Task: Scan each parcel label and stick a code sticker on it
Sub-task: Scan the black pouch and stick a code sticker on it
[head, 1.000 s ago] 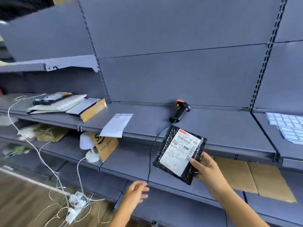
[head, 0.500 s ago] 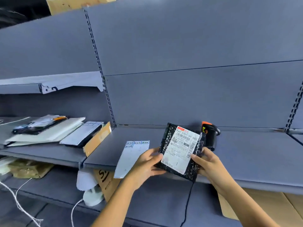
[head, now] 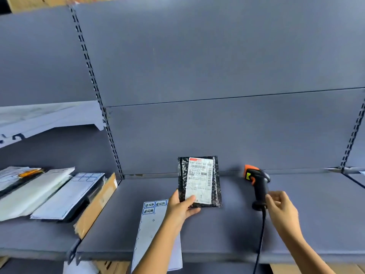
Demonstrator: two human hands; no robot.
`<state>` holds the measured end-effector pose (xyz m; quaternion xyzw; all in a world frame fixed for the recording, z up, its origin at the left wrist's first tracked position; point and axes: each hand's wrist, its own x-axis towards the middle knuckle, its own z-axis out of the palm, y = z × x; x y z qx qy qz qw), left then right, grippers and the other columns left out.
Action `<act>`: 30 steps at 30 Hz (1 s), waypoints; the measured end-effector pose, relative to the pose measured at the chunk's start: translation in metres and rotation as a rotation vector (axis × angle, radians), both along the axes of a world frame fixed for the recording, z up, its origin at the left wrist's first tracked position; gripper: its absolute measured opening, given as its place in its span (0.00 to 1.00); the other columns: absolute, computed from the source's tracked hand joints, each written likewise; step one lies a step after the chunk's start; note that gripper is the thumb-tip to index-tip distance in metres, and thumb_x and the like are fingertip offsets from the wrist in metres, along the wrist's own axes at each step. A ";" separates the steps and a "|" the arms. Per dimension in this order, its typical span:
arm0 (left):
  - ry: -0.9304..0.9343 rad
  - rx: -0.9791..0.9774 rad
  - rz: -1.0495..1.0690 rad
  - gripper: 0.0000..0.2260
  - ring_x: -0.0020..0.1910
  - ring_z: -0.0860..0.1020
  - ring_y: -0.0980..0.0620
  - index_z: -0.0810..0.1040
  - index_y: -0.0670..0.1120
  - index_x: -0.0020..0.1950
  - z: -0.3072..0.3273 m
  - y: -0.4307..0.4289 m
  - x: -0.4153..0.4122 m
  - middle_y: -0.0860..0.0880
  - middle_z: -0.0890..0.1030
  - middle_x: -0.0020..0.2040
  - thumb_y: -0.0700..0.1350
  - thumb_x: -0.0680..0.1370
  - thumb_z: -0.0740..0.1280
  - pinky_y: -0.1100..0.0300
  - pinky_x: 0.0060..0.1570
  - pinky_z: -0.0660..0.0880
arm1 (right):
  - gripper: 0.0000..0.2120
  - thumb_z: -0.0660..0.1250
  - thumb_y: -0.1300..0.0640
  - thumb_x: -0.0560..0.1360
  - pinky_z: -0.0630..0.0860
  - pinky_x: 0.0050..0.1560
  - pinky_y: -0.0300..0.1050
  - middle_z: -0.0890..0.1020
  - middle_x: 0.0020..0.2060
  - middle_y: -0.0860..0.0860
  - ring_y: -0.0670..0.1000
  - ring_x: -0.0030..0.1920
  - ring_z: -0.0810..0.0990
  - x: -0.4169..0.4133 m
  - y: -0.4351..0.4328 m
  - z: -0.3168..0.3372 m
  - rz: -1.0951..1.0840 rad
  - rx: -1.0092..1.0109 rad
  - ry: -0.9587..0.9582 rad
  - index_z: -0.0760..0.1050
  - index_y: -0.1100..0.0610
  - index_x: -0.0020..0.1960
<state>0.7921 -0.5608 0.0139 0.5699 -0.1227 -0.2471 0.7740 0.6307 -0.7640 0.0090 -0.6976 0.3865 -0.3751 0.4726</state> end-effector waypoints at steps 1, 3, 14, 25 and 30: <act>0.004 -0.011 0.006 0.11 0.44 0.81 0.47 0.75 0.42 0.56 -0.002 -0.007 0.000 0.44 0.82 0.51 0.31 0.76 0.65 0.59 0.34 0.79 | 0.02 0.63 0.59 0.77 0.66 0.44 0.46 0.80 0.41 0.54 0.56 0.47 0.78 0.001 -0.005 -0.006 -0.001 0.000 0.008 0.74 0.58 0.48; 0.019 -0.017 0.005 0.11 0.45 0.81 0.46 0.75 0.42 0.56 -0.006 -0.021 -0.005 0.43 0.82 0.52 0.31 0.76 0.65 0.59 0.35 0.79 | 0.03 0.64 0.59 0.77 0.67 0.44 0.47 0.80 0.42 0.55 0.56 0.47 0.78 0.002 -0.011 -0.016 -0.012 0.002 0.030 0.73 0.58 0.48; 0.089 -0.015 0.081 0.11 0.44 0.80 0.49 0.75 0.43 0.54 -0.015 -0.052 -0.011 0.45 0.81 0.51 0.31 0.77 0.64 0.60 0.36 0.79 | 0.10 0.64 0.55 0.76 0.68 0.48 0.51 0.74 0.54 0.59 0.62 0.51 0.75 0.016 -0.023 -0.027 -0.055 -0.076 0.163 0.71 0.60 0.54; 0.085 -0.016 -0.008 0.12 0.45 0.80 0.49 0.75 0.45 0.53 -0.024 -0.064 0.010 0.45 0.81 0.52 0.30 0.77 0.63 0.62 0.33 0.78 | 0.18 0.64 0.47 0.75 0.67 0.44 0.49 0.75 0.47 0.60 0.63 0.53 0.74 0.054 -0.049 -0.014 -0.033 0.017 0.394 0.65 0.62 0.48; 0.082 -0.041 -0.028 0.12 0.45 0.80 0.49 0.75 0.45 0.54 -0.026 -0.068 0.021 0.45 0.81 0.52 0.30 0.77 0.64 0.61 0.34 0.78 | 0.08 0.68 0.60 0.72 0.68 0.34 0.44 0.76 0.33 0.58 0.57 0.34 0.75 0.064 -0.063 -0.006 0.050 0.252 0.231 0.72 0.65 0.41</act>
